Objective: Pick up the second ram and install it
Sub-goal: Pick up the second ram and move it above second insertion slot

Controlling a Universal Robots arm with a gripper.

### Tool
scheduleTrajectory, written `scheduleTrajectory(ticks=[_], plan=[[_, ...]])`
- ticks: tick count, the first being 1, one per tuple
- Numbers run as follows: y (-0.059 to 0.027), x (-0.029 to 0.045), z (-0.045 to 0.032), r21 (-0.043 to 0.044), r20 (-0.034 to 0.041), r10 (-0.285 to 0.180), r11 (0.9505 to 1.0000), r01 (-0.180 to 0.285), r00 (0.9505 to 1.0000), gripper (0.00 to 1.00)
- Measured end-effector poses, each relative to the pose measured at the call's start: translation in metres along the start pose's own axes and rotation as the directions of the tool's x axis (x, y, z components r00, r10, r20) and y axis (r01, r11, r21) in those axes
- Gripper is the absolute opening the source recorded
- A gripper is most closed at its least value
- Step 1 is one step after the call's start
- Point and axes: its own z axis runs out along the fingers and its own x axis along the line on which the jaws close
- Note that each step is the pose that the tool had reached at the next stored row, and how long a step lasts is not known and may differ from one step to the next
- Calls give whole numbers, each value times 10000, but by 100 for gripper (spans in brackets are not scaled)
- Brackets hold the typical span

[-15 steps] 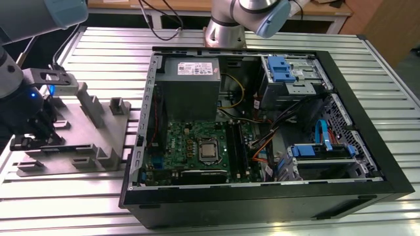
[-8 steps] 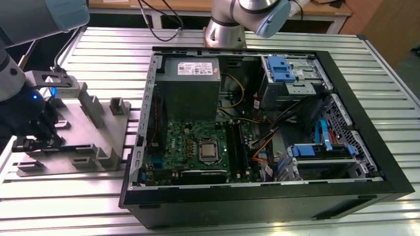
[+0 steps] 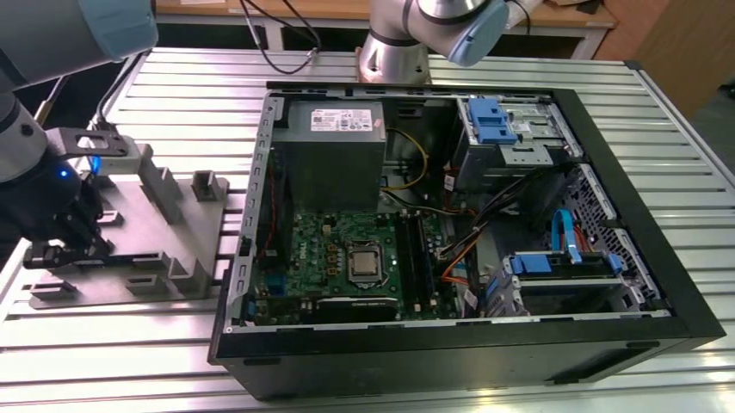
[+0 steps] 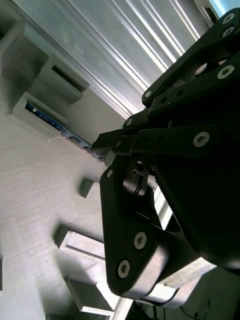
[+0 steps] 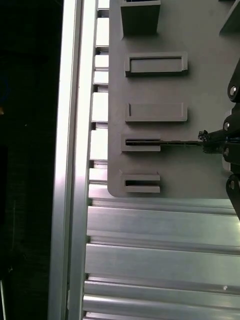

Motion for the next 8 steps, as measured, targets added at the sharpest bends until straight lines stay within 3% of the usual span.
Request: scheduleTrajectory(ticks=[6, 8], plan=[[0, 0, 1, 0, -2, 1, 10000, -1, 10000, 10], [0, 0, 2, 0, -1, 1, 10000, -1, 10000, 16]])
